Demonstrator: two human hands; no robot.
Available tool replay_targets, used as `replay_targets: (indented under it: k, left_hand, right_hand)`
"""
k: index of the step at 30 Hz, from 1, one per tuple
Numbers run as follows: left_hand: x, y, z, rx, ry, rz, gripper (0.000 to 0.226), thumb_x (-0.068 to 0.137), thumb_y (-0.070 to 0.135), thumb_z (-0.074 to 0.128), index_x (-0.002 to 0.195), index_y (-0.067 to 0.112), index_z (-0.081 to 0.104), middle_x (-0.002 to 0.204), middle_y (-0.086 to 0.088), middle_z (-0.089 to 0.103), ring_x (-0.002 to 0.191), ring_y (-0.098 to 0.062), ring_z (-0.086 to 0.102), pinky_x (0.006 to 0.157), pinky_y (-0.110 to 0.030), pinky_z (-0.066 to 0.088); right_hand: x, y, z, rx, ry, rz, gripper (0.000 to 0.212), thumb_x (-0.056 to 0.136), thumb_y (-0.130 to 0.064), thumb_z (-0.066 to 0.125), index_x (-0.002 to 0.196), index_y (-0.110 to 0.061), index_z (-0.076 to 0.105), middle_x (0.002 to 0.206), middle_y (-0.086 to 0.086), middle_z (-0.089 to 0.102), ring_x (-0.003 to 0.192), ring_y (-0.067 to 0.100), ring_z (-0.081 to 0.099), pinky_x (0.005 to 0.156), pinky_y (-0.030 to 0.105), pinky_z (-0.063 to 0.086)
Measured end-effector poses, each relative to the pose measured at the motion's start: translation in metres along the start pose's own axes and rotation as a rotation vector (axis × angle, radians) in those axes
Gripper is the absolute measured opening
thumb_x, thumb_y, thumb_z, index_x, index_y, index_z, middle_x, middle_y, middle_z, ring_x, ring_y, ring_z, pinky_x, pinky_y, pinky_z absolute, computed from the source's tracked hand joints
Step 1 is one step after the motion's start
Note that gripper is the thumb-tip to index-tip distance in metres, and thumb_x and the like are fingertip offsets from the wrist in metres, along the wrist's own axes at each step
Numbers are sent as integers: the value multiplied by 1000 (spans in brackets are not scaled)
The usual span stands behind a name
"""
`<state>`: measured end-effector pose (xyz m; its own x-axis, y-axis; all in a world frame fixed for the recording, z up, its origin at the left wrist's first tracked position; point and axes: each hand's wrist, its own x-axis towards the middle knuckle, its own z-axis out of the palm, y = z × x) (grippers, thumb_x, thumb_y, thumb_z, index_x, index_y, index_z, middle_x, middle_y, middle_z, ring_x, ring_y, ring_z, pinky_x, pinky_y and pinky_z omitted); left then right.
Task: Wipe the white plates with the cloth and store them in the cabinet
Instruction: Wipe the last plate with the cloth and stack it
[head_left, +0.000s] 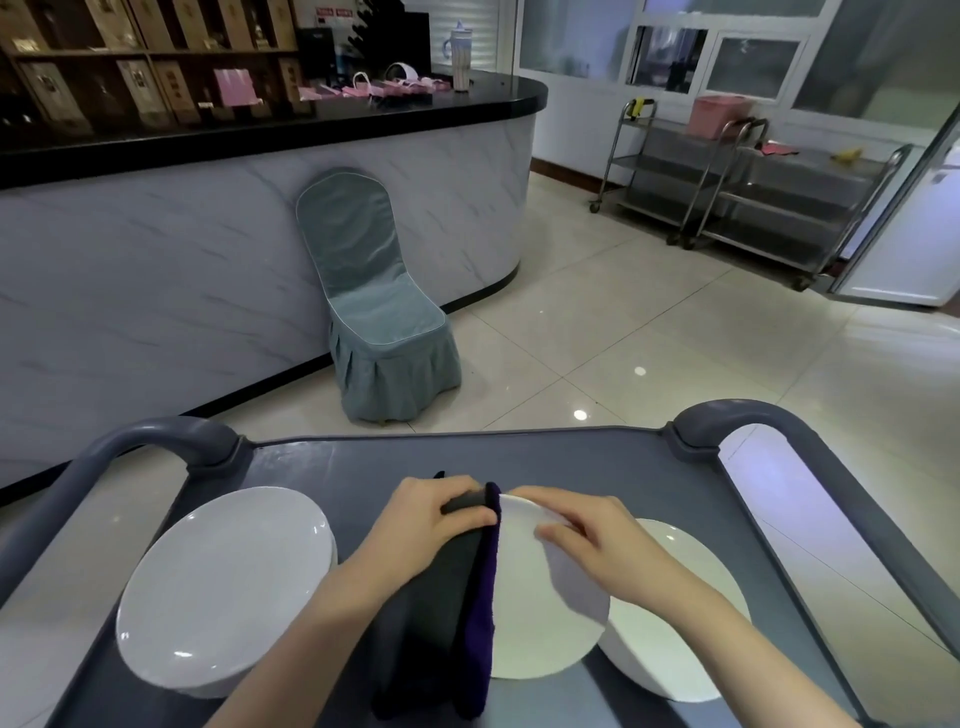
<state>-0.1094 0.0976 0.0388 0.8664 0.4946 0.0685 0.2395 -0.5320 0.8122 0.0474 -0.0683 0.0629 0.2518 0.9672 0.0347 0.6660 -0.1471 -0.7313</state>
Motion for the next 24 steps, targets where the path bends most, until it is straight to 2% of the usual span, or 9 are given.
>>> replay_targets:
  k: [3,5,8,11,13,16,18,21,24]
  left_hand:
    - [-13,-6,7,-214,226,-113,7,91,19,67,90,24,72,86,12,73,84,-4,66,75,-12,47]
    - [-23,-11,19,-340,369,-252,9,93,19,63,89,19,71,85,6,73,84,-9,66,78,-21,50]
    - [-28,-14,28,-420,427,-370,11,95,21,61,88,20,70,85,4,73,86,-14,67,79,-29,53]
    - [-20,-11,13,-298,370,-238,8,92,20,65,87,22,70,83,13,73,80,-4,66,75,-18,49]
    - [-11,-5,-1,-195,244,-119,10,89,21,69,81,27,69,76,18,71,73,2,62,69,-11,45]
    - [3,0,-6,20,31,4,16,85,27,73,72,30,66,65,16,63,64,1,54,63,-16,40]
    - [2,0,-4,-37,32,-9,10,87,25,71,80,32,70,74,19,69,73,1,61,70,-16,44]
    - [-11,-8,5,-279,261,-168,13,91,19,66,88,30,72,86,17,74,83,2,66,75,-11,47]
    - [-25,-12,36,-547,506,-460,15,96,24,59,87,20,71,82,7,74,79,-10,65,74,-23,50]
  right_hand:
    - [-1,5,-13,113,43,6,44,99,-7,55,126,-40,62,124,-31,62,120,-6,56,101,17,41]
    - [-6,9,-18,259,92,54,42,98,-2,54,126,-33,64,125,-24,65,120,1,59,102,26,45]
    - [-13,11,-12,400,162,108,43,98,1,53,123,-31,65,123,-20,67,117,4,61,101,30,49]
    - [-14,11,-6,400,162,104,45,98,2,53,122,-34,64,122,-21,67,117,3,61,99,27,48]
    - [-6,8,-3,281,101,76,49,97,-1,54,123,-42,61,122,-29,64,118,-4,58,101,22,44]
    - [5,0,3,75,12,-1,58,97,-6,56,117,-61,51,117,-48,55,116,-18,51,98,9,38]
    - [7,0,2,71,4,-9,56,97,-7,57,120,-57,54,121,-42,57,119,-13,52,100,13,39]
    - [3,4,-11,242,48,51,47,96,-1,55,123,-38,65,123,-26,65,119,-1,58,101,22,45]
    - [-8,9,-14,515,169,114,45,96,5,53,123,-27,67,121,-14,70,114,8,65,93,22,51]
